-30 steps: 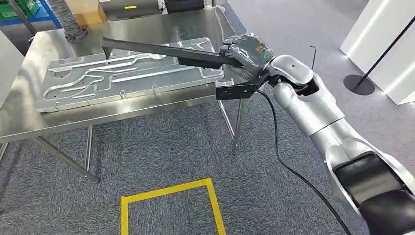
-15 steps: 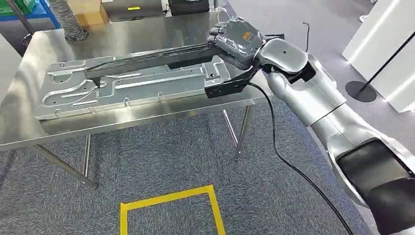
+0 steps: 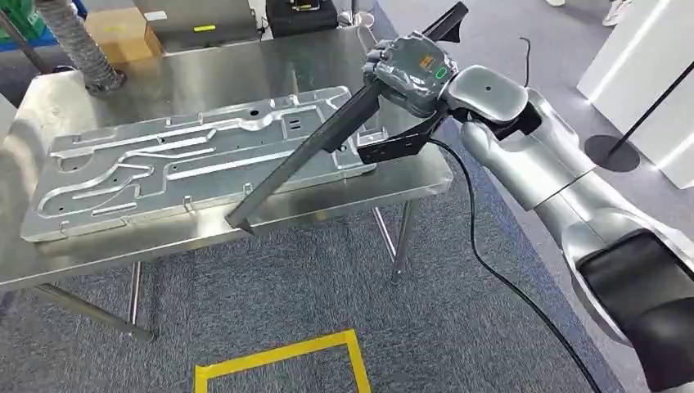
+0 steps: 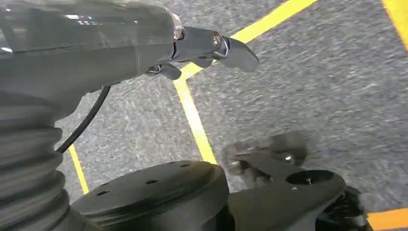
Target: Take the parts from the cabinet and place them on the table.
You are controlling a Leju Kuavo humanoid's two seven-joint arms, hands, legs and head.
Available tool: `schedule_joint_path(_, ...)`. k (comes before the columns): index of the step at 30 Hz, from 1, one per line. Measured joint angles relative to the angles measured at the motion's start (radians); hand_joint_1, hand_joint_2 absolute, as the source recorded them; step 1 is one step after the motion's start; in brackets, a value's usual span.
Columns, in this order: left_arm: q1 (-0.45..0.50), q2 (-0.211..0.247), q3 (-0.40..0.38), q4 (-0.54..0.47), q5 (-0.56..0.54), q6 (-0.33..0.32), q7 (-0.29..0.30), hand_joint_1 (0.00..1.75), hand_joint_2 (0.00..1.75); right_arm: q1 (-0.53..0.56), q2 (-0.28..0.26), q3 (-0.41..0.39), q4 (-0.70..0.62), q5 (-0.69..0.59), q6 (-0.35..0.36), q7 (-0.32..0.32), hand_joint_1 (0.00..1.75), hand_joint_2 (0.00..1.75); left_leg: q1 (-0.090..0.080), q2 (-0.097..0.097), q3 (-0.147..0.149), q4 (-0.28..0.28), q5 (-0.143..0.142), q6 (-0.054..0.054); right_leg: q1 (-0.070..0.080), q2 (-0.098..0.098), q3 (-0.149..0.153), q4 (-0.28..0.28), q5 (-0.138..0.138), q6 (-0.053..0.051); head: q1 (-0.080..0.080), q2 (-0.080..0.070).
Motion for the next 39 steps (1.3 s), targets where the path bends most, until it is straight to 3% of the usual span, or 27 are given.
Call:
schedule_joint_path(1,0.002,0.000,0.000,0.000,0.000,0.001,0.002,0.00,1.75,0.002,-0.009,0.003,0.000,-0.002,0.000,0.000,1.75,1.75,-0.007,0.003,0.010,-0.080,0.105,0.018,-0.001,-0.002,0.011,-0.005,-0.014,0.002,0.000,0.000)
schedule_joint_path(2,0.006,0.001,0.002,0.000,0.001,0.002,0.002,0.00,1.75,0.001,-0.017,0.008,0.002,-0.004,-0.001,-0.001,1.75,1.75,-0.019,0.007,-0.001,-0.137,0.182,0.031,0.004,-0.003,0.022,0.003,-0.024,0.005,0.000,0.000)
schedule_joint_path(3,0.004,0.000,0.003,0.000,0.001,0.003,0.002,0.00,1.75,0.002,-0.019,0.013,0.001,-0.006,-0.002,-0.003,1.75,1.75,-0.018,0.009,0.021,-0.146,0.151,0.030,0.003,0.001,0.020,-0.008,-0.028,0.011,0.000,0.000)
schedule_joint_path(5,0.001,0.000,0.007,0.000,0.001,0.003,0.003,0.00,1.75,0.008,-0.031,0.014,0.000,-0.012,-0.001,-0.005,1.75,1.75,-0.020,0.007,0.024,-0.158,0.151,0.033,0.002,-0.005,0.027,0.001,-0.022,0.026,0.001,0.000)
schedule_joint_path(7,0.000,-0.001,0.009,0.000,0.002,0.005,0.006,0.00,1.75,0.005,-0.032,0.012,-0.002,-0.017,-0.008,-0.005,1.75,1.75,-0.013,0.004,0.055,-0.171,0.145,0.039,-0.005,-0.008,0.025,0.023,-0.031,0.035,0.000,0.000)
schedule_joint_path(8,0.001,-0.002,0.012,0.000,0.003,0.005,0.008,0.00,1.75,-0.001,-0.032,0.013,0.000,-0.018,-0.011,-0.005,1.75,1.75,-0.013,0.003,0.064,-0.173,0.137,0.042,-0.004,-0.008,-0.002,0.076,-0.038,0.035,0.001,0.000)
schedule_joint_path(10,-0.001,-0.002,0.016,0.000,0.003,0.008,0.009,0.00,1.75,-0.002,-0.019,0.016,0.002,-0.021,-0.016,-0.005,1.75,1.75,-0.012,0.004,0.081,-0.173,0.120,0.044,-0.007,-0.008,-0.102,0.223,-0.086,0.044,0.000,0.000)
schedule_joint_path(12,0.002,-0.001,0.017,0.000,0.002,0.012,0.010,0.00,1.75,0.007,-0.009,0.019,0.008,-0.024,-0.016,-0.003,1.75,1.75,-0.011,0.004,0.102,-0.172,0.100,0.043,-0.014,-0.009,-0.178,0.293,-0.132,0.056,0.001,0.000)
schedule_joint_path(13,0.004,-0.001,0.017,0.000,0.001,0.012,0.010,0.00,1.75,0.012,-0.006,0.020,0.010,-0.029,-0.016,-0.001,1.75,1.75,-0.010,0.001,0.117,-0.171,0.087,0.041,-0.018,-0.010,-0.190,0.271,-0.120,0.061,0.001,0.000)
schedule_joint_path(14,0.006,-0.001,0.017,0.000,-0.001,0.012,0.010,0.00,1.75,0.013,-0.003,0.020,0.010,-0.032,-0.016,0.001,1.75,1.75,-0.009,-0.001,0.132,-0.170,0.075,0.038,-0.021,-0.010,-0.184,0.217,-0.085,0.064,0.001,0.000)
schedule_joint_path(16,0.009,-0.001,0.017,0.000,-0.003,0.011,0.010,0.00,1.75,0.013,0.001,0.019,0.011,-0.037,-0.016,0.002,1.75,1.75,-0.006,-0.003,0.157,-0.163,0.047,0.028,-0.025,-0.010,-0.152,0.049,0.068,0.072,0.001,0.000)
schedule_joint_path(17,0.011,-0.001,0.017,0.000,-0.004,0.010,0.011,0.00,1.75,0.017,0.005,0.020,0.016,-0.038,-0.016,0.003,1.75,1.75,-0.007,-0.002,0.171,-0.152,0.035,0.022,-0.025,-0.011,-0.155,0.012,0.126,0.064,0.000,0.000)
schedule_joint_path(18,0.012,-0.001,0.017,0.000,-0.006,0.010,0.011,0.00,1.75,0.018,0.012,0.022,0.018,-0.039,-0.013,0.004,1.75,1.75,-0.007,-0.007,0.164,-0.157,0.028,0.013,-0.016,-0.012,-0.149,0.011,0.104,0.045,0.002,0.000)
schedule_joint_path(19,0.011,-0.001,0.017,0.000,-0.006,0.010,0.013,0.00,1.75,0.021,0.020,0.021,0.018,-0.039,-0.013,0.003,1.75,1.75,-0.008,-0.003,0.165,-0.156,0.022,0.004,-0.009,-0.005,-0.152,0.015,0.116,0.033,-0.003,0.000)
schedule_joint_path(22,0.007,0.000,0.017,0.000,-0.005,0.012,0.016,0.00,1.75,0.019,0.018,0.016,0.018,-0.039,-0.014,0.004,1.75,1.75,-0.002,-0.004,0.156,-0.121,0.020,-0.005,-0.018,-0.004,-0.132,0.005,0.103,0.015,-0.002,0.000)
schedule_joint_path(24,0.006,0.000,0.018,0.000,-0.004,0.012,0.016,0.00,1.75,0.015,0.005,0.016,0.018,-0.042,-0.015,0.004,1.75,1.75,0.001,-0.004,0.084,0.007,0.004,-0.016,-0.019,-0.005,-0.118,0.002,0.092,0.004,-0.002,0.000)
schedule_joint_path(26,-0.001,0.000,0.018,0.000,-0.002,0.011,0.012,0.00,1.75,0.022,-0.010,0.021,0.018,-0.042,-0.015,0.004,1.75,1.75,0.003,-0.004,0.006,0.131,-0.063,-0.025,-0.018,-0.006,-0.102,0.002,0.078,0.003,-0.002,0.000)
schedule_joint_path(27,-0.006,0.000,0.018,0.000,-0.002,0.011,0.012,0.00,1.75,0.025,-0.015,0.025,0.018,-0.042,-0.014,0.003,1.75,1.75,0.004,-0.004,-0.015,0.156,-0.080,-0.027,-0.018,-0.007,-0.093,0.002,0.070,0.003,-0.002,0.000)
schedule_joint_path(28,-0.006,0.000,0.018,0.000,-0.002,0.011,0.013,0.00,1.75,0.026,-0.018,0.027,0.018,-0.042,-0.013,0.003,1.75,1.75,0.004,-0.004,-0.019,0.144,-0.067,-0.027,-0.018,-0.007,-0.083,0.003,0.063,0.003,-0.002,0.000)
schedule_joint_path(29,-0.006,0.000,0.018,0.000,-0.001,0.012,0.014,0.00,1.75,0.026,-0.020,0.028,0.018,-0.042,-0.013,0.003,1.75,1.75,0.004,-0.003,-0.009,0.098,-0.028,-0.025,-0.018,-0.005,-0.073,0.003,0.055,0.004,-0.002,0.000)
schedule_joint_path(31,-0.005,0.000,0.018,0.000,0.000,0.012,0.015,0.00,1.75,0.022,-0.026,0.028,0.019,-0.050,-0.012,0.004,1.75,1.75,0.003,-0.001,0.044,-0.072,0.112,-0.014,-0.017,-0.004,-0.048,0.003,0.040,0.009,-0.002,0.000)
schedule_joint_path(32,-0.002,0.000,0.018,0.000,0.002,0.011,0.015,0.00,1.75,0.020,-0.030,0.028,0.022,-0.053,-0.011,0.004,1.75,1.75,0.000,0.003,0.060,-0.112,0.133,-0.007,-0.017,-0.004,-0.042,0.001,0.034,0.013,-0.002,0.000)
schedule_joint_path(33,-0.001,0.000,0.018,0.000,0.002,0.009,0.015,0.00,1.75,0.016,-0.033,0.029,0.027,-0.056,-0.010,0.004,1.75,1.75,-0.008,0.004,0.052,-0.128,0.102,-0.002,-0.015,-0.004,-0.043,0.001,0.035,0.017,-0.002,0.000)
schedule_joint_path(34,-0.002,0.000,0.018,0.000,0.002,0.008,0.014,0.00,1.75,0.013,-0.035,0.028,0.030,-0.058,-0.011,0.004,1.75,1.75,-0.008,0.005,0.060,-0.145,0.120,0.005,-0.013,-0.004,-0.051,0.008,0.030,0.025,-0.002,0.000)
schedule_joint_path(36,-0.003,0.000,0.019,0.000,0.005,0.007,0.012,0.00,1.75,0.010,-0.035,0.028,0.038,-0.065,-0.010,0.003,1.75,1.75,-0.007,0.001,0.057,-0.142,0.117,0.010,-0.010,-0.008,-0.045,0.003,0.024,0.036,-0.002,0.000)
schedule_joint_path(37,-0.004,0.000,0.019,0.000,0.005,0.008,0.012,0.00,1.75,0.005,-0.035,0.027,0.043,-0.072,-0.011,0.003,1.75,1.75,0.004,0.001,0.066,-0.156,0.122,0.017,-0.012,-0.009,-0.046,0.008,0.014,0.043,-0.001,0.000)
schedule_joint_path(39,-0.004,-0.001,0.019,0.000,0.005,0.010,0.011,0.00,1.75,-0.013,-0.027,0.027,0.052,-0.085,-0.011,0.002,1.75,1.75,0.003,0.001,0.070,-0.159,0.120,0.023,-0.013,-0.010,-0.085,0.091,-0.032,0.051,-0.002,0.000)
